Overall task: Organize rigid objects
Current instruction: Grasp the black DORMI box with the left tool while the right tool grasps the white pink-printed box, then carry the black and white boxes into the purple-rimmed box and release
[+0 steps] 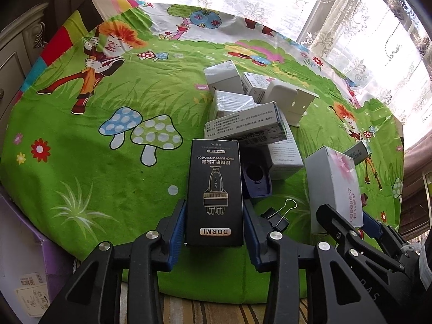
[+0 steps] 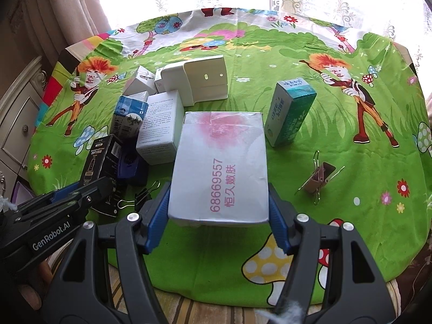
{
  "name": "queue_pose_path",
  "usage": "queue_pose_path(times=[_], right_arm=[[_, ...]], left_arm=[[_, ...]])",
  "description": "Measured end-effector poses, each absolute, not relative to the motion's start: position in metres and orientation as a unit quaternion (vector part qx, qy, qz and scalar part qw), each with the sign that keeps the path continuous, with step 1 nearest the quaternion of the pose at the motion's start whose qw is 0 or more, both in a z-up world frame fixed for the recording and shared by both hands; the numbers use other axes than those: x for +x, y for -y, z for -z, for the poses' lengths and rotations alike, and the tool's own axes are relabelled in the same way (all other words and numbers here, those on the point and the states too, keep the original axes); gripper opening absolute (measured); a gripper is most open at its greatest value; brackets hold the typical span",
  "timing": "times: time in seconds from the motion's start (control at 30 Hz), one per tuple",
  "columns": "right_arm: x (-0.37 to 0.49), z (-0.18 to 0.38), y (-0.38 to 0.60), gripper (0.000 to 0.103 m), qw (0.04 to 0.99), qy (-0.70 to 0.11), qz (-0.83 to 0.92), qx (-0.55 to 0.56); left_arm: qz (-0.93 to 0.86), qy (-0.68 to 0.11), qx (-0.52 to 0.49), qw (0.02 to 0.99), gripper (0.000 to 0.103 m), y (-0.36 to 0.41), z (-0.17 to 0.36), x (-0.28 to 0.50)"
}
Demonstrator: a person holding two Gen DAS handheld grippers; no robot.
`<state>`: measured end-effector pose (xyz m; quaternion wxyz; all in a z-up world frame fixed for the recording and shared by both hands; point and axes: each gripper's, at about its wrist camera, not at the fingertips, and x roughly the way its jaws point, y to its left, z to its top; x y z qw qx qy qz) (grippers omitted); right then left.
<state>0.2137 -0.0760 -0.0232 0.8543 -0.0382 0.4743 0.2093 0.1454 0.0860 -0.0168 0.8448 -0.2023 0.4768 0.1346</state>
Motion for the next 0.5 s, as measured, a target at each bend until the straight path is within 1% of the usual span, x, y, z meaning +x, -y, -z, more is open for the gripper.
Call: queue_pose_path(times=[0.5], right_arm=[[0.174,0.005,0.067,0.069,0.849,-0.468,-0.239,-0.046]], left_arm=[[-0.16,-0.416,-0.263,0.856,0.04,-0.108,-0.006,0.082]])
